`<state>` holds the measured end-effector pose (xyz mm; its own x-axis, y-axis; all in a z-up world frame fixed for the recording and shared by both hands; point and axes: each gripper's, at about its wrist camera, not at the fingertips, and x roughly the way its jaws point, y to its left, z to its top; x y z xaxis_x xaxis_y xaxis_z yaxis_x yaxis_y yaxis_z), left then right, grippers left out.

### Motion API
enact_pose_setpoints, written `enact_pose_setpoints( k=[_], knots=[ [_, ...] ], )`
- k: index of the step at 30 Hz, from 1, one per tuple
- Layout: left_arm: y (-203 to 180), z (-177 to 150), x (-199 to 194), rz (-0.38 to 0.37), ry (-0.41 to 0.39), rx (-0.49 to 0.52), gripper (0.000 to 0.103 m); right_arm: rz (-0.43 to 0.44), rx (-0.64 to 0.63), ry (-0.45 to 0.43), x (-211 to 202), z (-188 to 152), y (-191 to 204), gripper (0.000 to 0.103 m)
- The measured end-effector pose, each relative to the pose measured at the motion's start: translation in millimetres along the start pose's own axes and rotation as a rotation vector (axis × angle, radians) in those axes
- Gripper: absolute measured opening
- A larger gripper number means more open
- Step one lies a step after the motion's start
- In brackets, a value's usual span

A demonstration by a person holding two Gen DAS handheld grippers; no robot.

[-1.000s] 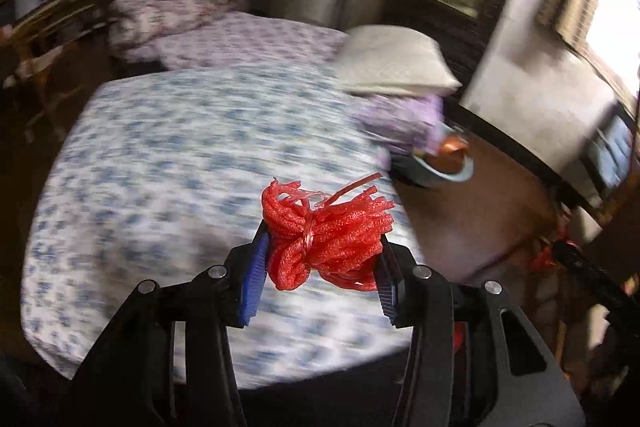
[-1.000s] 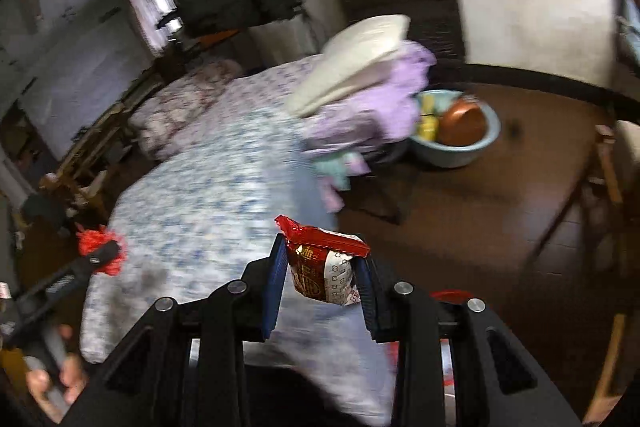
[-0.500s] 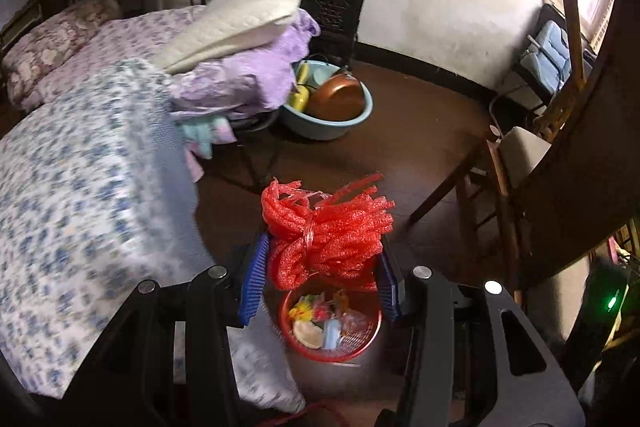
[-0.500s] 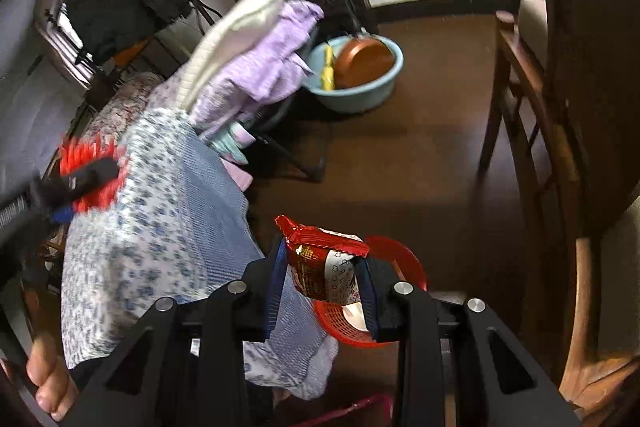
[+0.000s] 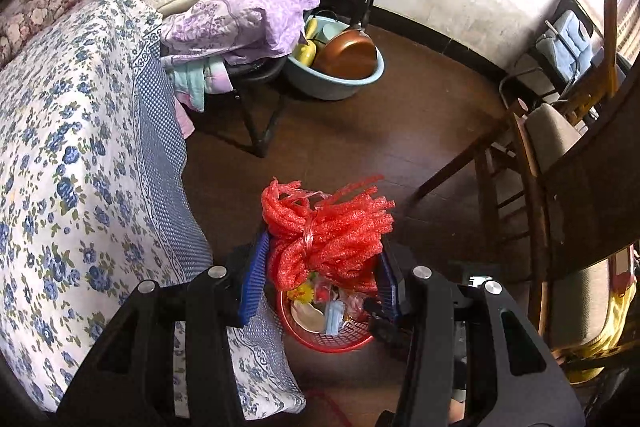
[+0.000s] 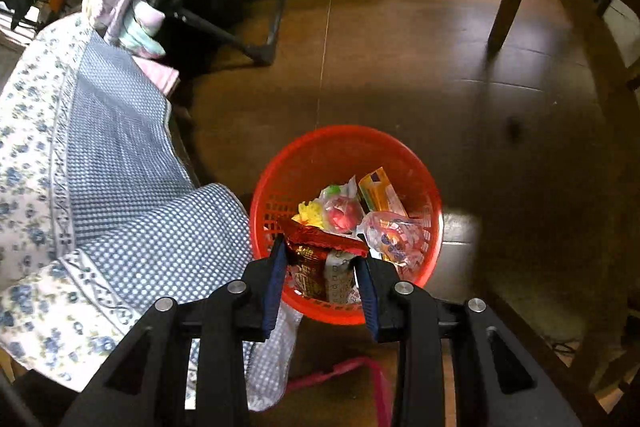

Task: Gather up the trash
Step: 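Open the right tool to drop the packet while the left tool drops the pom-pom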

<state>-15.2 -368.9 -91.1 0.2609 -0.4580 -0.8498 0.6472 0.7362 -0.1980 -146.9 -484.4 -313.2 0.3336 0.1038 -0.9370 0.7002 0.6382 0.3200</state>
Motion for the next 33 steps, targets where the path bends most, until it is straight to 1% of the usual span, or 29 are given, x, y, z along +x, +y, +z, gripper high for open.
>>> enact_pose_setpoints(
  k=[3,5,8,11,12,15,18,21,24,27,30,33],
  knots=[
    [-1,-1,1,0.006,0.007,0.004,0.047,-0.012,-0.028,-0.023,-2,-1,6,0.043],
    [-3,-2,2,0.015,0.012,0.014,0.047,-0.023,-0.035,-0.035,-4,-1,6,0.053],
    [-5,-6,12,0.022,0.046,0.029,0.047,-0.025,-0.027,-0.034,-16,-1,1,0.053],
    [-6,-16,33,0.005,0.129,0.02,0.047,-0.068,-0.054,-0.033,-39,-10,-4,0.053],
    [-7,-21,44,-0.008,0.176,0.015,0.047,-0.075,-0.059,-0.035,-45,-12,-7,0.053],
    [-12,-32,67,-0.026,0.264,0.014,0.047,-0.094,-0.081,-0.053,-72,-27,-18,0.053],
    [-19,-48,96,-0.012,0.344,0.001,0.047,-0.107,-0.078,-0.078,-94,-43,-33,0.055],
    [-26,-61,125,-0.012,0.415,-0.026,0.047,-0.099,-0.047,-0.078,-104,-56,-49,0.055],
    [-32,-73,146,-0.015,0.465,-0.022,0.047,-0.092,-0.01,-0.069,-103,-59,-61,0.055],
    [-38,-79,157,0.014,0.493,0.03,0.047,-0.083,0.02,-0.061,-98,-58,-67,0.055],
    [-33,-78,161,0.018,0.506,0.025,0.049,-0.067,0.027,-0.06,-94,-57,-67,0.055],
    [-27,-82,174,0.043,0.537,0.021,0.049,-0.056,0.014,-0.049,-90,-56,-61,0.055]
  ],
)
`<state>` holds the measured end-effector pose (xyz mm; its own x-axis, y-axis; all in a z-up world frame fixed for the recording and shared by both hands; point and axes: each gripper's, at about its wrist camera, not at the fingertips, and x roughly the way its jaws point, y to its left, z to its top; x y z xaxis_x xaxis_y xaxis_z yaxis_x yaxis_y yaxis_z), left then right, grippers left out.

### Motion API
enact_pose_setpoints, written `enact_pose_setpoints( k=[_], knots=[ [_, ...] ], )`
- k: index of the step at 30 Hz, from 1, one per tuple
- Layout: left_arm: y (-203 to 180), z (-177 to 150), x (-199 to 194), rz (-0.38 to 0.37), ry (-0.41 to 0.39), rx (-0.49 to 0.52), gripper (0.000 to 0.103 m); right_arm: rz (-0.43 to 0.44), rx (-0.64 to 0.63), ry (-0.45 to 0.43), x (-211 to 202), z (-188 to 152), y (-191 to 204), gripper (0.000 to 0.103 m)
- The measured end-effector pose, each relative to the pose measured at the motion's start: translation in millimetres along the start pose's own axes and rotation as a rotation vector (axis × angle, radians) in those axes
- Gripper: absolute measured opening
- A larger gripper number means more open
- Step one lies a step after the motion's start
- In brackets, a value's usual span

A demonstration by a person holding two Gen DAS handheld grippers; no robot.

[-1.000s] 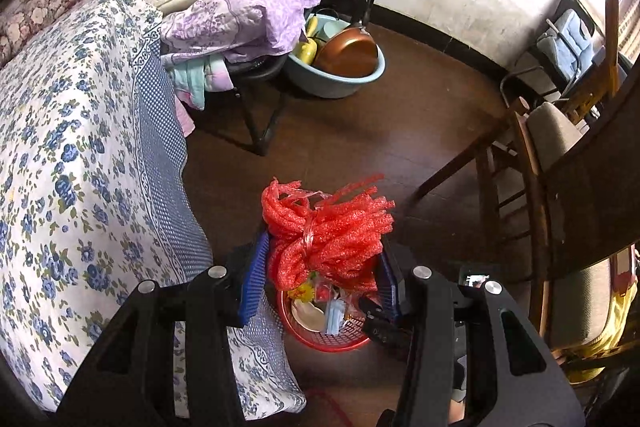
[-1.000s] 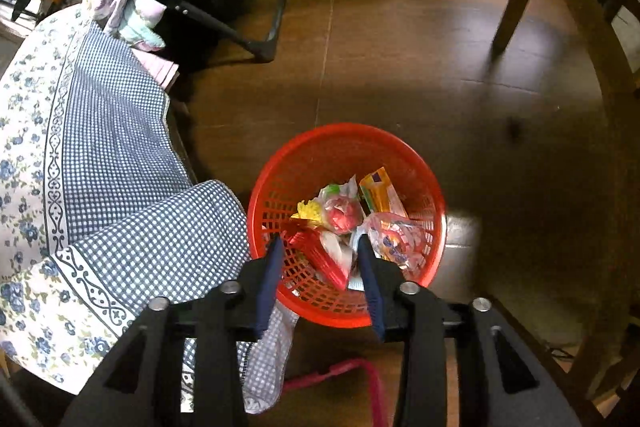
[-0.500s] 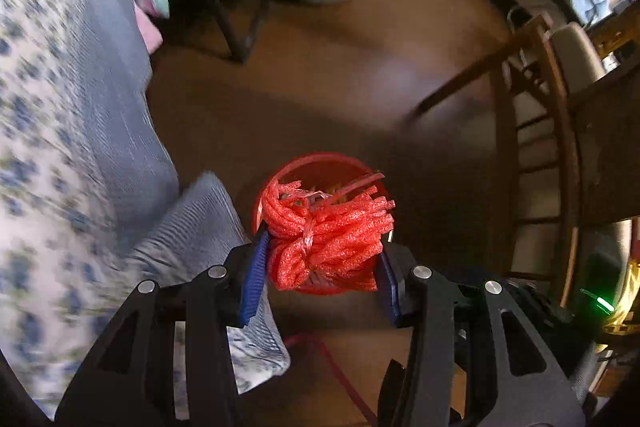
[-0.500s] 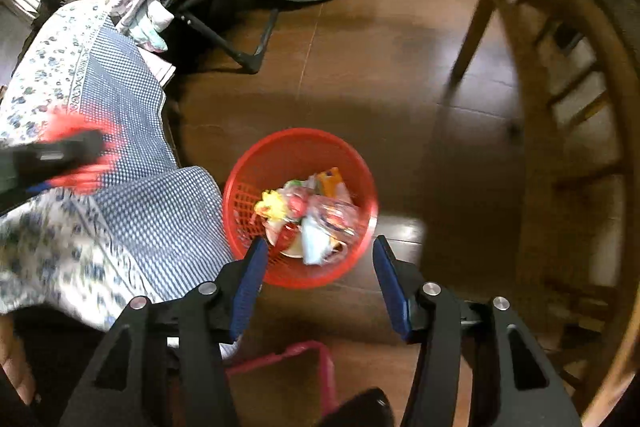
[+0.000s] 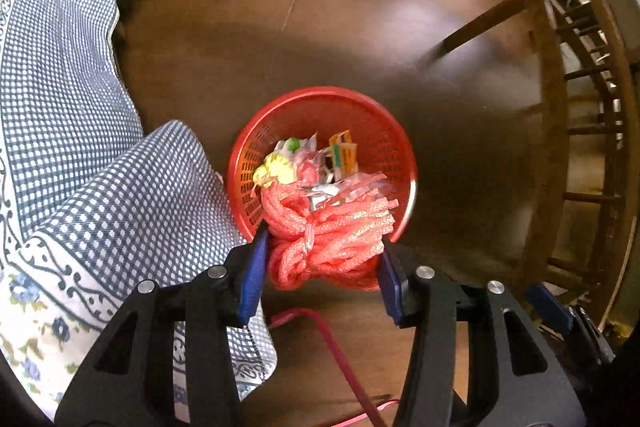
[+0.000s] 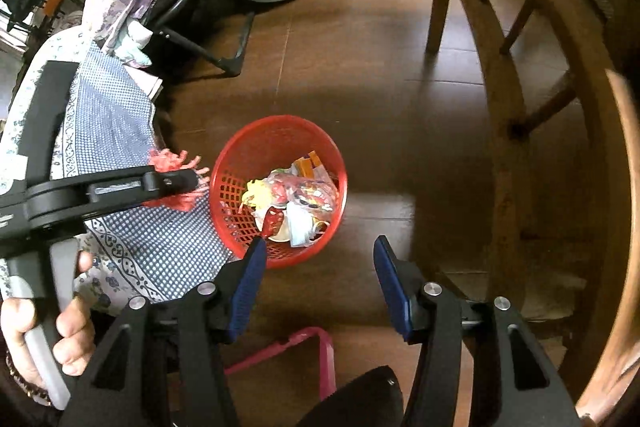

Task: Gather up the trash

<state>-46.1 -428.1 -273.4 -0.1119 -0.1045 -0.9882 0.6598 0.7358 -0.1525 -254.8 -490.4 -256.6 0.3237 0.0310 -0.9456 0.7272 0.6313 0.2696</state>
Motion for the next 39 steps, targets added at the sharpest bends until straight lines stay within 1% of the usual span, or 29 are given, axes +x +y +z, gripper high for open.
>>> enact_pose_setpoints(
  k=[6,8,10,13,15,21,23,24,25,26,27,29,30,31,32,34,35,36,39],
  knots=[
    [3,4,14,0.005,0.048,-0.012,0.051,0.013,-0.012,0.008,1,-1,8,0.055],
    [2,4,18,-0.006,0.064,-0.01,0.058,0.011,-0.01,0.003,0,0,9,0.055],
    [0,3,19,-0.003,0.062,-0.006,0.076,0.009,-0.01,-0.006,-4,0,8,0.055],
    [-4,4,11,-0.002,0.027,0.007,0.087,0.008,-0.011,-0.015,-6,0,8,0.055],
    [-5,4,6,-0.011,0.011,0.005,0.089,0.009,-0.011,-0.016,-7,0,8,0.055],
    [-8,3,4,-0.028,0.01,0.002,0.089,0.008,-0.019,-0.018,-10,1,11,0.055],
    [-11,4,-4,-0.036,-0.006,0.004,0.089,0.004,-0.023,-0.021,-13,2,12,0.055],
    [-14,3,-14,-0.031,-0.036,0.014,0.089,-0.001,-0.029,-0.028,-15,3,13,0.055],
    [-16,2,-22,-0.025,-0.06,0.02,0.089,-0.008,-0.034,-0.039,-19,3,14,0.059],
    [-18,0,-35,-0.02,-0.096,0.025,0.089,-0.023,-0.041,-0.054,-23,3,15,0.066],
    [-19,-3,-45,-0.015,-0.126,0.027,0.089,-0.035,-0.047,-0.067,-26,2,17,0.07],
    [-22,-15,-81,0.022,-0.236,0.042,0.089,-0.054,-0.068,-0.093,-34,1,20,0.083],
    [-25,-20,-93,0.036,-0.272,0.049,0.089,-0.053,-0.079,-0.107,-40,0,22,0.086],
    [-27,-29,-112,0.05,-0.324,0.06,0.089,-0.052,-0.085,-0.117,-44,0,24,0.089],
    [-28,-40,-133,0.053,-0.375,0.069,0.09,-0.049,-0.092,-0.129,-50,-1,26,0.091],
    [-27,-59,-165,0.071,-0.462,0.065,0.095,-0.034,-0.113,-0.155,-63,-4,31,0.093],
    [-25,-74,-183,0.075,-0.513,0.051,0.096,-0.029,-0.126,-0.167,-70,-7,34,0.094],
    [-23,-87,-196,0.079,-0.545,0.033,0.096,-0.027,-0.144,-0.18,-78,-9,38,0.095],
    [-20,-119,-219,0.093,-0.594,0.006,0.096,-0.026,-0.189,-0.206,-98,-19,48,0.096]
  ],
)
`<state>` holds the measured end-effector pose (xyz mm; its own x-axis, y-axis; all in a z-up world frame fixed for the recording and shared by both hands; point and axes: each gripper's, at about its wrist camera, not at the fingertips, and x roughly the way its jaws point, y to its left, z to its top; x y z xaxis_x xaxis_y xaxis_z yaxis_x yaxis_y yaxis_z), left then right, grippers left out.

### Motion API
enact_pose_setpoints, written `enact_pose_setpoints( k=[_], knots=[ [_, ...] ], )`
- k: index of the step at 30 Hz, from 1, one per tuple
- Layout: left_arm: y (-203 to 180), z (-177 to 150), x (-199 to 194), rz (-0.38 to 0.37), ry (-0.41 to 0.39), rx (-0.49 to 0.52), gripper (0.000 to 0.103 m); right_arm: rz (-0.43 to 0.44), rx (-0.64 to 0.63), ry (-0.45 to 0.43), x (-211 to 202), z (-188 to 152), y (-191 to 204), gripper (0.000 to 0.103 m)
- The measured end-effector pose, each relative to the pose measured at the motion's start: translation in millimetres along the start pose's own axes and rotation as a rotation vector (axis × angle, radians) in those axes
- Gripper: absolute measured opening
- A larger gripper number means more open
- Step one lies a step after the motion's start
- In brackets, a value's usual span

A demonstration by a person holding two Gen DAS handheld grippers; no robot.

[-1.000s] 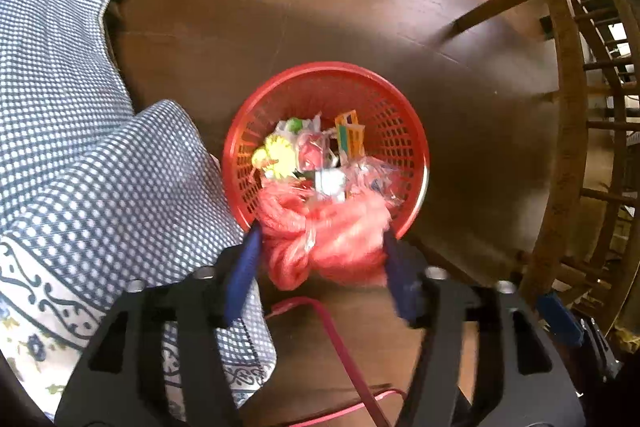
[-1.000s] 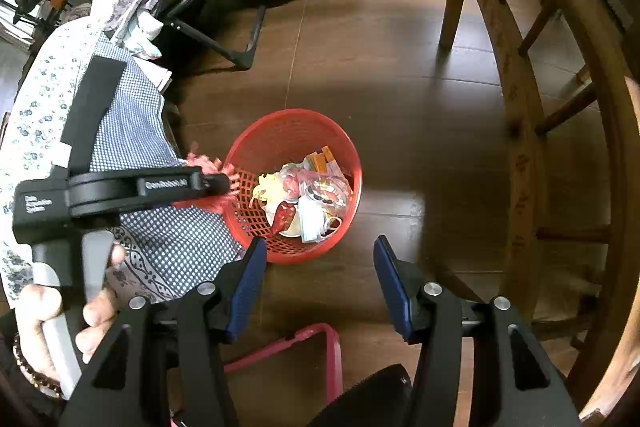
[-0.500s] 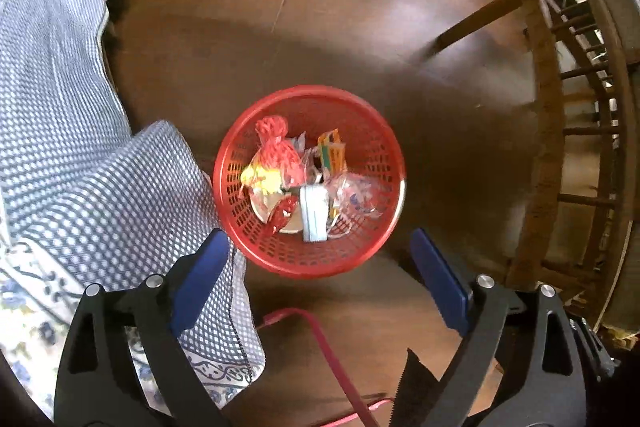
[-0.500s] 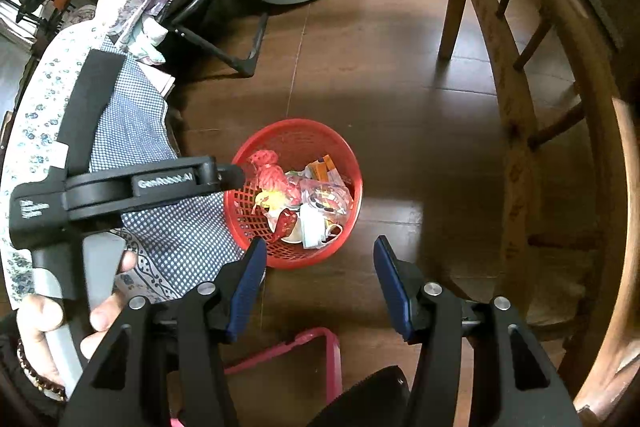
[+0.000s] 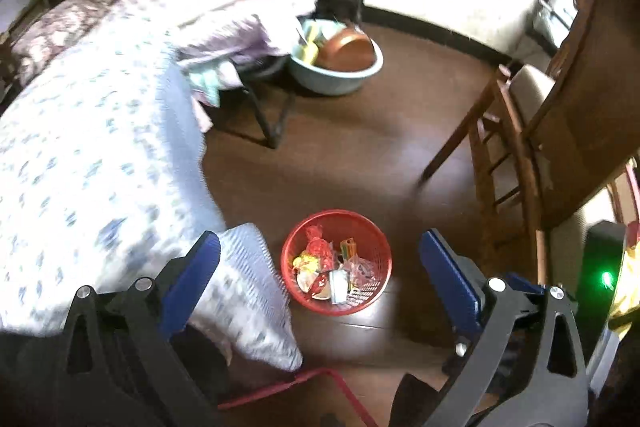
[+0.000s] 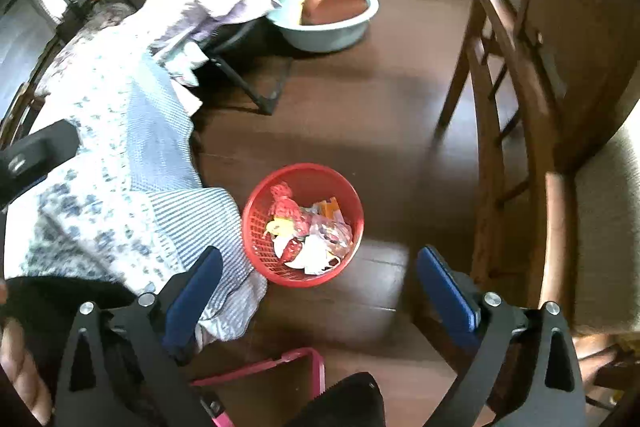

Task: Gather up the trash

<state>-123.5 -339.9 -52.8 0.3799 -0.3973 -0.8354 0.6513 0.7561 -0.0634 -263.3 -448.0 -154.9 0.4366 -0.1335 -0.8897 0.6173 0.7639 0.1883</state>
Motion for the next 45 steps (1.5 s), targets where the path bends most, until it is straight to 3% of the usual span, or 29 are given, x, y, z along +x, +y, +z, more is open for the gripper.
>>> enact_pose_setpoints(
  k=[5,16,33,45],
  knots=[
    [-2,-28,-47,0.043,-0.03,0.012,0.096,-0.007,-0.053,-0.03,-37,-14,13,0.097],
    [0,-59,-93,0.082,-0.081,-0.054,0.096,0.02,-0.064,-0.044,-72,-36,13,0.097],
    [-3,-58,-51,0.047,0.026,-0.039,0.096,0.042,-0.031,0.03,-40,-40,8,0.097],
    [-9,-61,-41,0.045,0.053,-0.022,0.096,0.043,-0.024,0.044,-34,-40,4,0.097]
  ],
)
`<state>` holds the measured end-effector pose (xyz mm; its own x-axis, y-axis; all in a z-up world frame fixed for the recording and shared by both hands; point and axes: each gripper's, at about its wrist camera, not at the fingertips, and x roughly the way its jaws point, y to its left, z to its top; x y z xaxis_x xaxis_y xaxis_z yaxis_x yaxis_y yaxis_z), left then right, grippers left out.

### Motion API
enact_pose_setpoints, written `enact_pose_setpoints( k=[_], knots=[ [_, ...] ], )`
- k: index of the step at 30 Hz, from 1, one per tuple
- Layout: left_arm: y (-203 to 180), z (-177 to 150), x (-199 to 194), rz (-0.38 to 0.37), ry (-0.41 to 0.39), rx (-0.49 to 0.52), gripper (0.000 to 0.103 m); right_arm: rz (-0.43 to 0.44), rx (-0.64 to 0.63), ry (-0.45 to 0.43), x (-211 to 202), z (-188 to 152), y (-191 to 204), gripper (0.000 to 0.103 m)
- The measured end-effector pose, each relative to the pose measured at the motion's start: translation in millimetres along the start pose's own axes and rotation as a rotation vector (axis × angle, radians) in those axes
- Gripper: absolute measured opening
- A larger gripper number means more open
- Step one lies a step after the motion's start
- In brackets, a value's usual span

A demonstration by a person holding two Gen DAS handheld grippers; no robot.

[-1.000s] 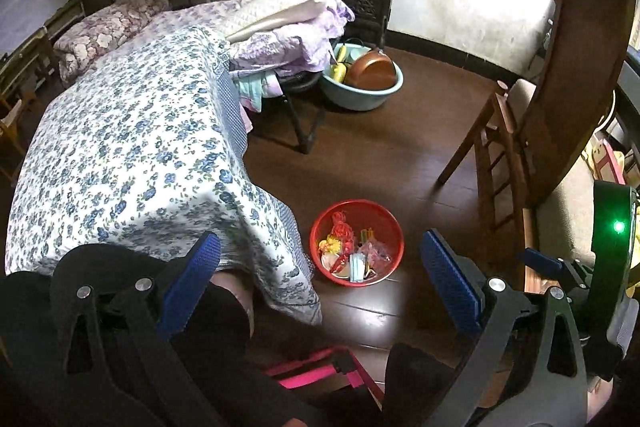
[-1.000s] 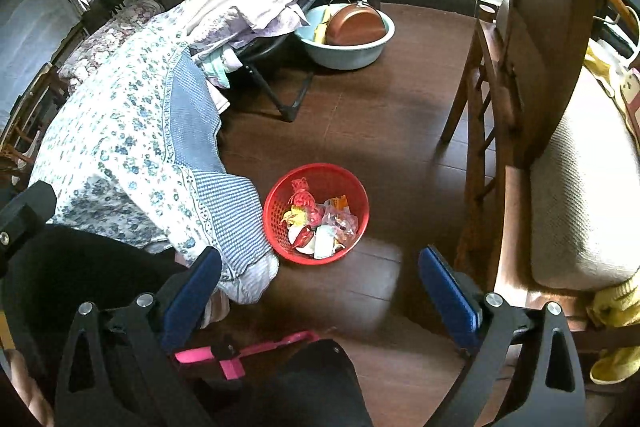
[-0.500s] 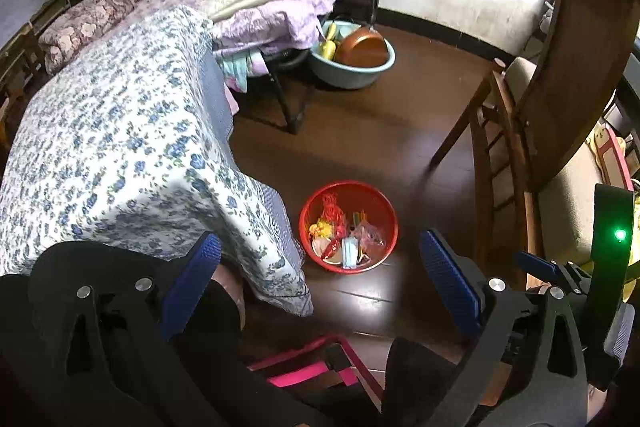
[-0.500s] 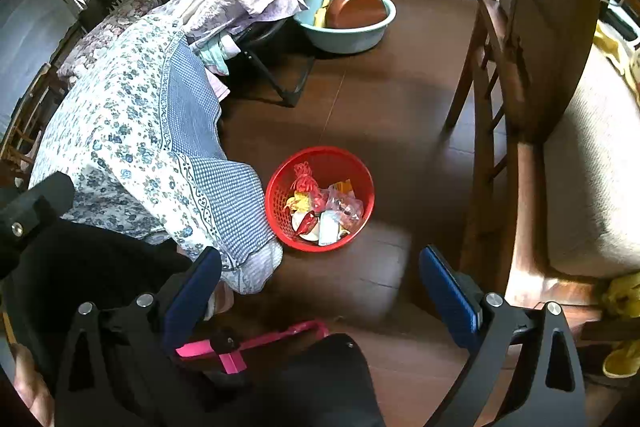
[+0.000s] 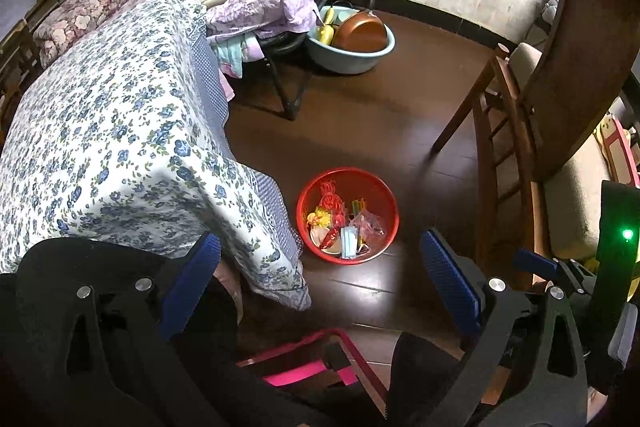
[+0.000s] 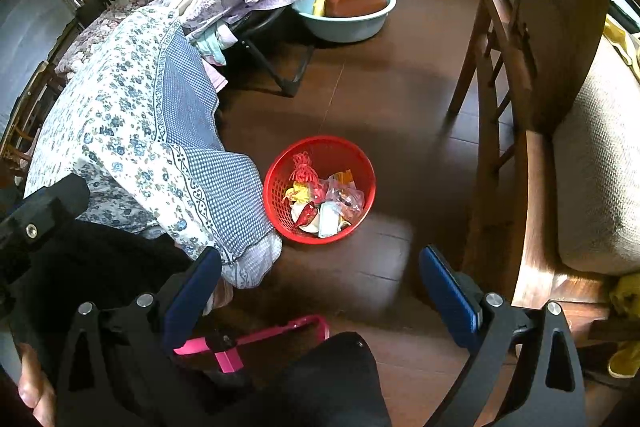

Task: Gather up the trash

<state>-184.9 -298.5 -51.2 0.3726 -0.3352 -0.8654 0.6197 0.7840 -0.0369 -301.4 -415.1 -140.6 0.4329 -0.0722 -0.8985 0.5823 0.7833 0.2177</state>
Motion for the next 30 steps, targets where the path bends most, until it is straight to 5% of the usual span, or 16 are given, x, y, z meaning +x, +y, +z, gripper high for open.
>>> enact_pose_setpoints(
  k=[30],
  knots=[
    [-2.3,-2.9,6.1,-0.021,0.025,-0.004,0.096,0.002,0.0,-0.003,-0.6,2.1,-2.5,0.097]
  ],
)
